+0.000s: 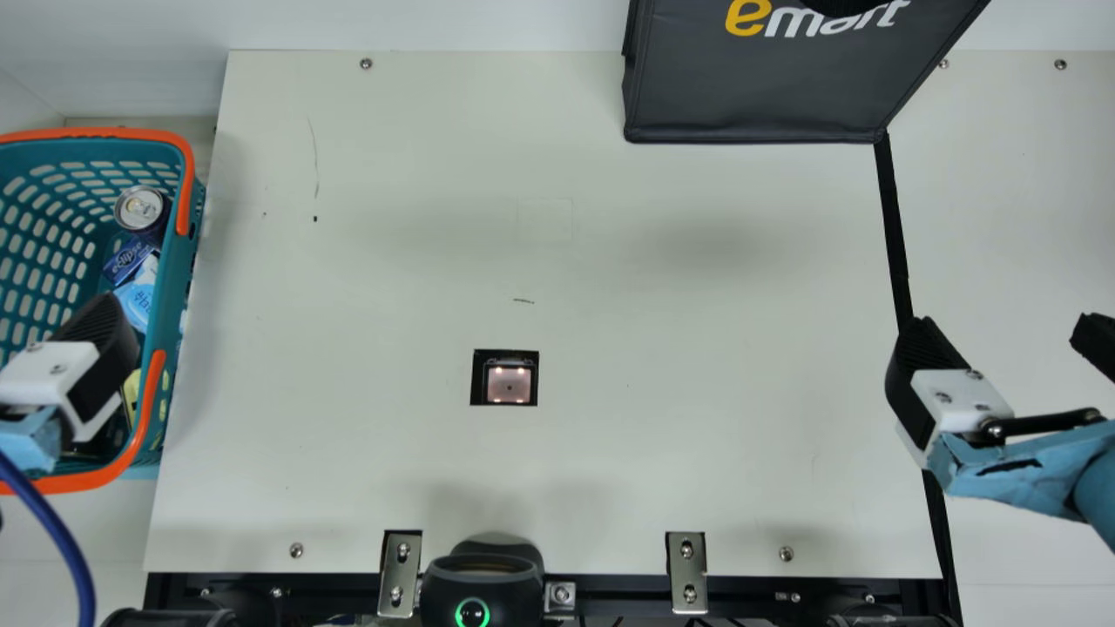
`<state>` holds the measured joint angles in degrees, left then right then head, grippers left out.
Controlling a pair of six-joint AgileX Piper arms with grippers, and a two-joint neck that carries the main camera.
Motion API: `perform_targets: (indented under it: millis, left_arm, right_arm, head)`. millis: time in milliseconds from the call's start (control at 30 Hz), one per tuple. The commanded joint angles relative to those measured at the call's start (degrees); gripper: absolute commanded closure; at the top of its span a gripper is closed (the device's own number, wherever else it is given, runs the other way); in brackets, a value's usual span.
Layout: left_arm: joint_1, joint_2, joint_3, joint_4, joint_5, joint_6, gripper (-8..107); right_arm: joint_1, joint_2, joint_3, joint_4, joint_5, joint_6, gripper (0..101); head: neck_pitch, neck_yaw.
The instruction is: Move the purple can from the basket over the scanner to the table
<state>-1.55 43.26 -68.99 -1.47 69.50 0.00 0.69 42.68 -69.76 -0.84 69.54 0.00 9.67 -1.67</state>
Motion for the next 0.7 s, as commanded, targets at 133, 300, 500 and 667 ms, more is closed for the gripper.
perform_targets:
  millis: [133, 300, 500, 667]
  left_arm:
    - [0.0, 0.0, 0.0, 0.0, 0.0, 0.0, 9]
    - [0.0, 0.0, 0.0, 0.0, 0.0, 0.0, 9]
    - [0.0, 0.0, 0.0, 0.0, 0.0, 0.0, 9]
    - [0.0, 0.0, 0.0, 0.0, 0.0, 0.0, 9]
  right_arm:
    - [0.0, 0.0, 0.0, 0.0, 0.0, 0.0, 6]
    - [0.0, 0.0, 0.0, 0.0, 0.0, 0.0, 6]
    - [0.0, 0.0, 0.0, 0.0, 0.0, 0.0, 6]
    - [0.0, 0.0, 0.0, 0.0, 0.0, 0.0, 6]
  head:
    - [-1.7, 6.8]
    - [-1.7, 13.5]
    - [-1.7, 20.1]
    - [-1.7, 20.1]
